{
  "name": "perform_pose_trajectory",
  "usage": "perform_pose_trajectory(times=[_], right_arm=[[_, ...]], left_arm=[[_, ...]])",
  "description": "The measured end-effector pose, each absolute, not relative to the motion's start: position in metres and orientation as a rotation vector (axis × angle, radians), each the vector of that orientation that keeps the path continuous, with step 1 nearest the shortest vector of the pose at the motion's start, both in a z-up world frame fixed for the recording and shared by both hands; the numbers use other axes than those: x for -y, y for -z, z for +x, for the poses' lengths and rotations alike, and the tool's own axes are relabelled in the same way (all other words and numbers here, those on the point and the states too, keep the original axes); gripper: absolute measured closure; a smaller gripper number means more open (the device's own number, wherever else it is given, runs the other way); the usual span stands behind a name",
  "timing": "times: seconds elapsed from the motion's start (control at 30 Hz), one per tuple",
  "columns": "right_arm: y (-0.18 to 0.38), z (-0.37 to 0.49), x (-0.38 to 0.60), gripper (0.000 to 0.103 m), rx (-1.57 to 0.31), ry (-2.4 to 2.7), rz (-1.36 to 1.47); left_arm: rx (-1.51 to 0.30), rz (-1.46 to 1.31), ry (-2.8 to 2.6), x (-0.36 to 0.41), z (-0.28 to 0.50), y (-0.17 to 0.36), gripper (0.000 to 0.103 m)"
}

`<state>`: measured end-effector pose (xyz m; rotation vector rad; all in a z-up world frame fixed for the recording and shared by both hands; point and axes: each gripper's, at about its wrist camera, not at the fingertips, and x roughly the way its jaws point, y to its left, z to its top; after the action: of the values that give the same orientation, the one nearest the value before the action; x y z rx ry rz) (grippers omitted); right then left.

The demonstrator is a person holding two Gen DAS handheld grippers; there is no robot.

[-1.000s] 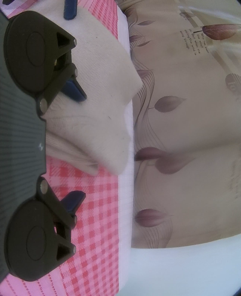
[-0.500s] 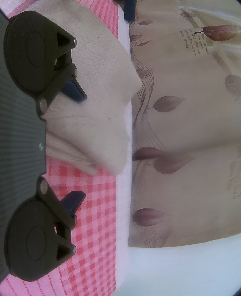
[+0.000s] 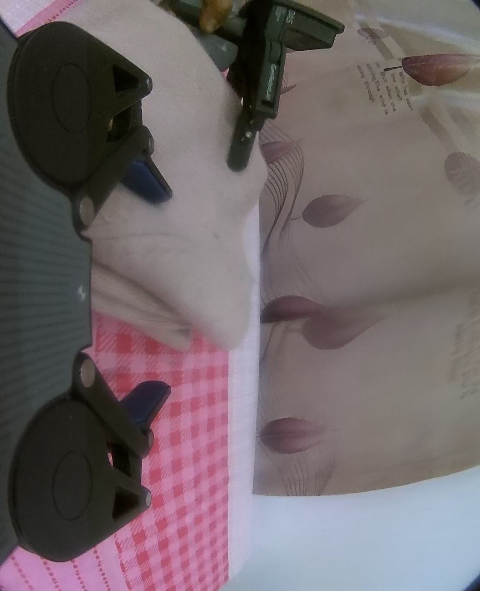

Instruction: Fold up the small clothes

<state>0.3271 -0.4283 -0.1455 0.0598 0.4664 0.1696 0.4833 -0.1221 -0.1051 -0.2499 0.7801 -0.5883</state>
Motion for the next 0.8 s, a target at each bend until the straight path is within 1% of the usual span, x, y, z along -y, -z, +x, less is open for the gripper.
perform_pose_trajectory(times=[0.1, 0.23, 0.43, 0.5, 0.63, 0.7, 0.77, 0.8], right_arm=[[0.145, 0.327, 0.428, 0.0, -0.466, -0.17, 0.059], [0.145, 0.327, 0.428, 0.0, -0.466, -0.17, 0.057], [0.145, 0.329, 0.43, 0.0, -0.477, -0.186, 0.077], [0.146, 0.331, 0.434, 0.0, -0.497, -0.216, 0.117], [0.15, 0.342, 0.449, 0.0, -0.619, -0.322, 0.251], [0.149, 0.342, 0.453, 0.0, -0.651, -0.35, 0.279], [0.148, 0.338, 0.454, 0.0, -0.678, -0.39, 0.286], [0.148, 0.337, 0.454, 0.0, -0.685, -0.4, 0.287]], left_arm=[[-0.77, -0.304, 0.565, 0.109, 0.492, 0.105, 0.009], [-0.789, -0.444, 0.558, 0.086, 0.499, 0.106, 0.011], [-0.801, -0.529, 0.72, 0.073, 0.477, 0.098, 0.011], [-0.816, -0.565, 0.794, 0.072, 0.462, 0.098, 0.005], [-0.861, -0.557, 0.849, 0.081, 0.443, 0.106, 0.005], [-0.889, -0.535, 0.874, 0.09, 0.436, 0.113, 0.005], [-0.879, -0.469, 0.874, 0.099, 0.428, 0.116, 0.008], [-0.867, -0.435, 0.87, 0.104, 0.424, 0.115, 0.011]])
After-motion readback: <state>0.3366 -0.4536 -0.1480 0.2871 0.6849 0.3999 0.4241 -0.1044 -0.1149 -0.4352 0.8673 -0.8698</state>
